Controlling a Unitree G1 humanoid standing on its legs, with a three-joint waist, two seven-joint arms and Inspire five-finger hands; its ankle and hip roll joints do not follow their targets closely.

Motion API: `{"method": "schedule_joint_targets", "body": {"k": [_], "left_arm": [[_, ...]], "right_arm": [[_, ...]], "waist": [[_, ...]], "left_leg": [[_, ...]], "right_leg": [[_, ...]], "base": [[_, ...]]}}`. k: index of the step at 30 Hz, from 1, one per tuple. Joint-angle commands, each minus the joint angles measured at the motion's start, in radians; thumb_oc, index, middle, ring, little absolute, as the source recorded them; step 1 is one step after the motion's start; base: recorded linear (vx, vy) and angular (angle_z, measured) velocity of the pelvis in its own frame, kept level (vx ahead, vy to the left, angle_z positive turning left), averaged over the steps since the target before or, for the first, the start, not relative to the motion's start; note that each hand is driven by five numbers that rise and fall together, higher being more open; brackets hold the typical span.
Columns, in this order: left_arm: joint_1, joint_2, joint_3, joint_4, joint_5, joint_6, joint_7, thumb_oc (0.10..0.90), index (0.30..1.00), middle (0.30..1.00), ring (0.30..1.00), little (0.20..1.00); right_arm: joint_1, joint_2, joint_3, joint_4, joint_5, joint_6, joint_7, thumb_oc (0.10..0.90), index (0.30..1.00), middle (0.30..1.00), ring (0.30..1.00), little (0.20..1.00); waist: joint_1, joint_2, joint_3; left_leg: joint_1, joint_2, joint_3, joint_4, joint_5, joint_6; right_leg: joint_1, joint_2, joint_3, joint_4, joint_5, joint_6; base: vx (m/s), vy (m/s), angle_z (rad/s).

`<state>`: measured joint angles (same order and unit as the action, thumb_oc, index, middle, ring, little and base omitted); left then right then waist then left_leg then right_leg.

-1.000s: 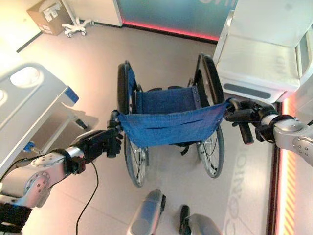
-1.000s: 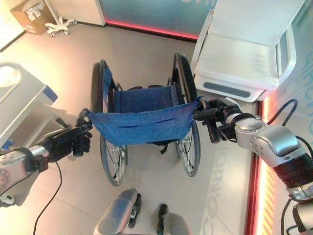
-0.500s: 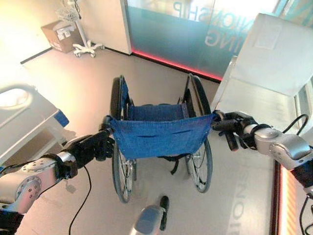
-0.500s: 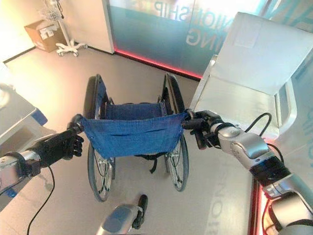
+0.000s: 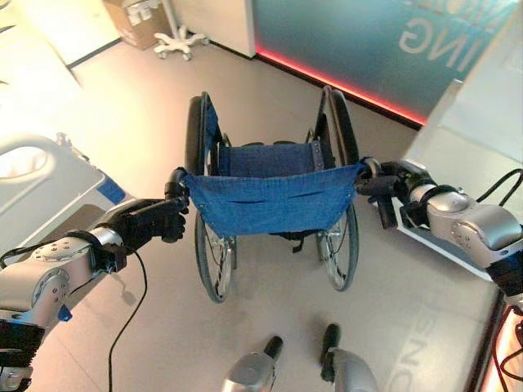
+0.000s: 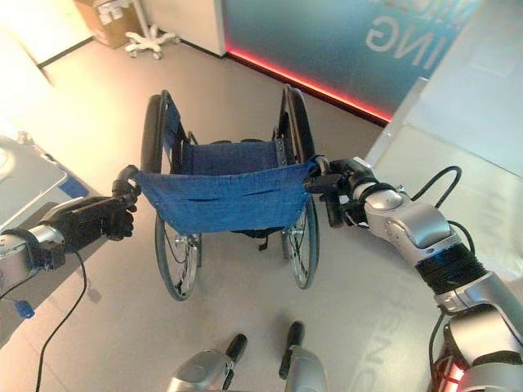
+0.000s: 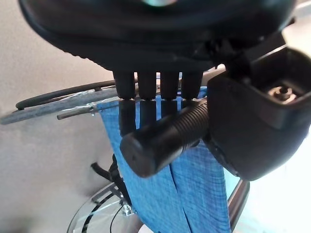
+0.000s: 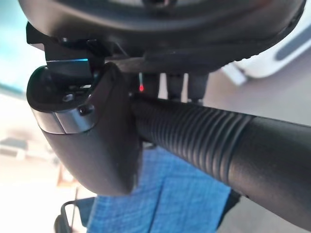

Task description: Push the wheelchair next to the bed

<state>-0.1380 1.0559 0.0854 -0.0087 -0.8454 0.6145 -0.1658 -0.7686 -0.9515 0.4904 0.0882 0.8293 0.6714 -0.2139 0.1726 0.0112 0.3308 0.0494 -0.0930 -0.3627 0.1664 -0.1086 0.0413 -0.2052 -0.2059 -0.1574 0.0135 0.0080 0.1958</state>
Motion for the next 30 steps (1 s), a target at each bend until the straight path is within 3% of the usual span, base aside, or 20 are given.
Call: {"method": "schedule_joint_targets", "body": {"k": [1, 4, 6, 8, 9, 10, 12, 14, 15, 16, 17, 18, 19, 21, 24, 26, 27, 28, 29, 30], "left_arm": [[0.064, 0.148, 0.159, -0.055, 0.061, -0.139, -0.002, 0.400, 0.300, 0.300, 0.300, 0.300], [0.101, 0.114, 0.178, -0.067, 0.064, -0.144, -0.010, 0.400, 0.300, 0.300, 0.300, 0.300], [0.109, 0.090, 0.176, -0.083, 0.056, -0.123, 0.007, 0.400, 0.300, 0.300, 0.300, 0.300], [0.124, 0.065, 0.184, -0.095, 0.055, -0.105, 0.032, 0.400, 0.300, 0.300, 0.300, 0.300], [0.127, 0.061, 0.185, -0.097, 0.056, -0.104, 0.035, 0.400, 0.300, 0.300, 0.300, 0.300], [0.151, 0.039, 0.192, -0.120, 0.044, -0.098, 0.060, 0.400, 0.300, 0.300, 0.300, 0.300], [0.154, 0.027, 0.198, -0.119, 0.043, -0.098, 0.068, 0.400, 0.300, 0.300, 0.300, 0.300], [0.159, 0.017, 0.206, -0.116, 0.042, -0.104, 0.083, 0.400, 0.300, 0.300, 0.300, 0.300], [0.169, 0.023, 0.220, -0.111, 0.033, -0.108, 0.092, 0.400, 0.300, 0.300, 0.300, 0.300], [0.173, 0.027, 0.226, -0.109, 0.029, -0.108, 0.093, 0.400, 0.300, 0.300, 0.300, 0.300], [0.172, 0.037, 0.230, -0.093, 0.024, -0.108, 0.090, 0.400, 0.300, 0.300, 0.300, 0.300], [0.170, 0.037, 0.228, -0.089, 0.024, -0.110, 0.088, 0.400, 0.300, 0.300, 0.300, 0.300], [0.166, 0.038, 0.210, -0.078, 0.032, -0.121, 0.087, 0.400, 0.300, 0.300, 0.300, 0.300], [0.169, 0.030, 0.194, -0.087, 0.049, -0.131, 0.094, 0.400, 0.300, 0.300, 0.300, 0.300], [0.160, 0.028, 0.180, -0.116, 0.064, -0.132, 0.121, 0.400, 0.300, 0.300, 0.300, 0.300], [0.139, 0.042, 0.193, -0.107, 0.071, -0.125, 0.113, 0.400, 0.300, 0.300, 0.300, 0.300], [0.130, 0.048, 0.192, -0.099, 0.068, -0.124, 0.114, 0.400, 0.300, 0.300, 0.300, 0.300], [0.104, 0.058, 0.185, -0.083, 0.062, -0.115, 0.115, 0.400, 0.300, 0.300, 0.300, 0.300], [0.099, 0.060, 0.182, -0.081, 0.061, -0.112, 0.116, 0.400, 0.300, 0.300, 0.300, 0.300], [0.067, 0.067, 0.173, -0.062, 0.073, -0.096, 0.113, 0.400, 0.300, 0.300, 0.300, 0.300]], "right_arm": [[-0.207, -0.026, 0.021, -0.138, 0.082, -0.069, 0.031, 0.400, 0.300, 0.300, 0.300, 0.300], [-0.230, -0.039, 0.023, -0.111, 0.093, -0.052, 0.061, 0.400, 0.300, 0.300, 0.300, 0.300], [-0.247, -0.050, 0.044, -0.091, 0.110, -0.048, 0.076, 0.400, 0.300, 0.300, 0.300, 0.300], [-0.254, -0.059, 0.069, -0.079, 0.083, -0.055, 0.117, 0.400, 0.300, 0.300, 0.300, 0.300], [-0.256, -0.061, 0.075, -0.079, 0.080, -0.058, 0.119, 0.400, 0.300, 0.300, 0.300, 0.300], [-0.248, -0.080, 0.094, -0.092, 0.070, -0.078, 0.126, 0.400, 0.300, 0.300, 0.300, 0.300], [-0.240, -0.081, 0.090, -0.106, 0.065, -0.082, 0.127, 0.400, 0.300, 0.300, 0.300, 0.300], [-0.218, -0.076, 0.075, -0.138, 0.040, -0.080, 0.137, 0.400, 0.300, 0.300, 0.300, 0.300], [-0.220, -0.066, 0.074, -0.154, 0.028, -0.072, 0.140, 0.400, 0.300, 0.300, 0.300, 0.300], [-0.222, -0.063, 0.076, -0.157, 0.027, -0.071, 0.139, 0.400, 0.300, 0.300, 0.300, 0.300], [-0.235, -0.036, 0.083, -0.144, 0.018, -0.071, 0.140, 0.400, 0.300, 0.300, 0.300, 0.300], [-0.236, -0.031, 0.085, -0.139, 0.017, -0.073, 0.140, 0.400, 0.300, 0.300, 0.300, 0.300], [-0.241, -0.007, 0.093, -0.101, 0.007, -0.095, 0.145, 0.400, 0.300, 0.300, 0.300, 0.300], [-0.233, 0.013, 0.100, -0.066, -0.008, -0.122, 0.151, 0.400, 0.300, 0.300, 0.300, 0.300], [-0.200, 0.045, 0.096, -0.030, -0.040, -0.163, 0.154, 0.400, 0.300, 0.300, 0.300, 0.300], [-0.193, 0.096, 0.110, 0.014, -0.063, -0.200, 0.156, 0.400, 0.300, 0.300, 0.300, 0.300], [-0.193, 0.110, 0.111, 0.024, -0.067, -0.206, 0.157, 0.400, 0.300, 0.300, 0.300, 0.300], [-0.182, 0.130, 0.107, 0.034, -0.079, -0.211, 0.161, 0.400, 0.300, 0.300, 0.300, 0.300], [-0.178, 0.133, 0.107, 0.034, -0.081, -0.213, 0.161, 0.400, 0.300, 0.300, 0.300, 0.300], [-0.156, 0.154, 0.111, 0.038, -0.097, -0.225, 0.155, 0.400, 0.300, 0.300, 0.300, 0.300]], "waist": [[0.054, -0.083, -0.056], [0.048, -0.107, -0.078], [0.032, -0.107, -0.101], [0.022, -0.113, -0.103], [0.021, -0.113, -0.103], [0.020, -0.118, -0.087], [0.026, -0.121, -0.062], [0.044, -0.108, -0.036], [0.062, -0.097, -0.024], [0.066, -0.095, -0.023], [0.085, -0.076, -0.027], [0.089, -0.074, -0.025], [0.112, -0.059, -0.026], [0.139, -0.046, -0.027], [0.176, -0.044, -0.029], [0.194, -0.056, -0.048], [0.199, -0.054, -0.054], [0.205, -0.070, -0.061], [0.208, -0.074, -0.064], [0.223, -0.102, -0.083]], "left_leg": [[0.033, 0.013, 0.197, 0.109, -0.137, -0.010], [0.052, 0.050, 0.180, 0.159, -0.120, -0.036], [0.084, 0.100, 0.186, 0.221, 0.003, -0.083], [0.044, 0.118, 0.219, 0.408, 0.138, -0.108], [0.035, 0.120, 0.222, 0.430, 0.148, -0.111], [-0.093, 0.071, 0.256, 0.695, 0.212, -0.122], [-0.213, 0.034, 0.291, 0.813, 0.202, -0.110], [-0.303, -0.023, 0.317, 0.743, 0.144, -0.082], [-0.305, -0.032, 0.345, 0.622, 0.139, -0.072], [-0.303, -0.030, 0.351, 0.580, 0.144, -0.071], [-0.311, 0.000, 0.367, 0.344, 0.207, -0.074], [-0.304, 0.002, 0.368, 0.301, 0.223, -0.078], [-0.333, 0.010, 0.378, 0.137, 0.287, -0.094], [-0.361, 0.021, 0.430, -0.031, 0.364, -0.115], [-0.381, 0.012, 0.442, -0.122, 0.382, -0.114], [-0.354, -0.012, 0.446, -0.137, 0.308, -0.093], [-0.347, -0.004, 0.465, -0.126, 0.300, -0.075], [-0.333, -0.021, 0.478, -0.081, 0.262, -0.044], [-0.332, -0.025, 0.477, -0.078, 0.258, -0.037], [-0.306, -0.052, 0.470, -0.070, 0.222, 0.016]], "right_leg": [[0.039, -0.032, 0.005, 0.004, 0.180, 0.023], [0.063, -0.002, -0.003, 0.056, 0.152, 0.023], [0.063, 0.034, -0.032, 0.100, 0.123, -0.010], [0.102, 0.057, -0.067, 0.092, 0.100, -0.056], [0.108, 0.061, -0.071, 0.090, 0.097, -0.062], [0.157, 0.088, -0.076, 0.081, 0.062, -0.112], [0.198, 0.107, -0.076, 0.077, 0.047, -0.136], [0.237, 0.142, -0.057, 0.071, 0.036, -0.135], [0.269, 0.172, -0.031, 0.068, 0.021, -0.130], [0.276, 0.179, -0.025, 0.068, 0.016, -0.129], [0.311, 0.226, -0.022, 0.062, -0.015, -0.140], [0.321, 0.231, -0.022, 0.061, -0.022, -0.142], [0.362, 0.270, -0.021, 0.055, -0.051, -0.155], [0.423, 0.312, -0.027, 0.049, -0.084, -0.165], [0.488, 0.346, -0.029, 0.074, -0.163, -0.181], [0.509, 0.338, -0.032, 0.152, -0.224, -0.165], [0.510, 0.342, -0.040, 0.173, -0.225, -0.161], [0.526, 0.322, -0.057, 0.229, -0.215, -0.142], [0.527, 0.318, -0.057, 0.252, -0.201, -0.133], [0.508, 0.302, -0.051, 0.459, -0.019, -0.038]], "base": [[0.60, -0.498, 0.62], [0.43, -0.334, 1.03], [0.35, -0.256, 0.88], [0.25, -0.271, 0.25], [0.32, -0.401, -0.10], [0.26, -0.342, -0.18], [0.31, -0.322, 0.04], [0.40, -0.203, 0.31], [0.33, -0.110, 0.53], [0.50, -0.136, 0.36], [0.39, -0.094, -0.03], [0.62, -0.132, -0.18], [0.57, -0.109, -0.16], [0.65, -0.122, -0.06], [0.58, -0.112, -0.04], [0.66, -0.058, -0.17], [0.55, -0.002, -0.42], [0.31, 0.000, -0.47], [0.60, 0.047, -0.53], [0.51, 0.065, -0.34]]}}
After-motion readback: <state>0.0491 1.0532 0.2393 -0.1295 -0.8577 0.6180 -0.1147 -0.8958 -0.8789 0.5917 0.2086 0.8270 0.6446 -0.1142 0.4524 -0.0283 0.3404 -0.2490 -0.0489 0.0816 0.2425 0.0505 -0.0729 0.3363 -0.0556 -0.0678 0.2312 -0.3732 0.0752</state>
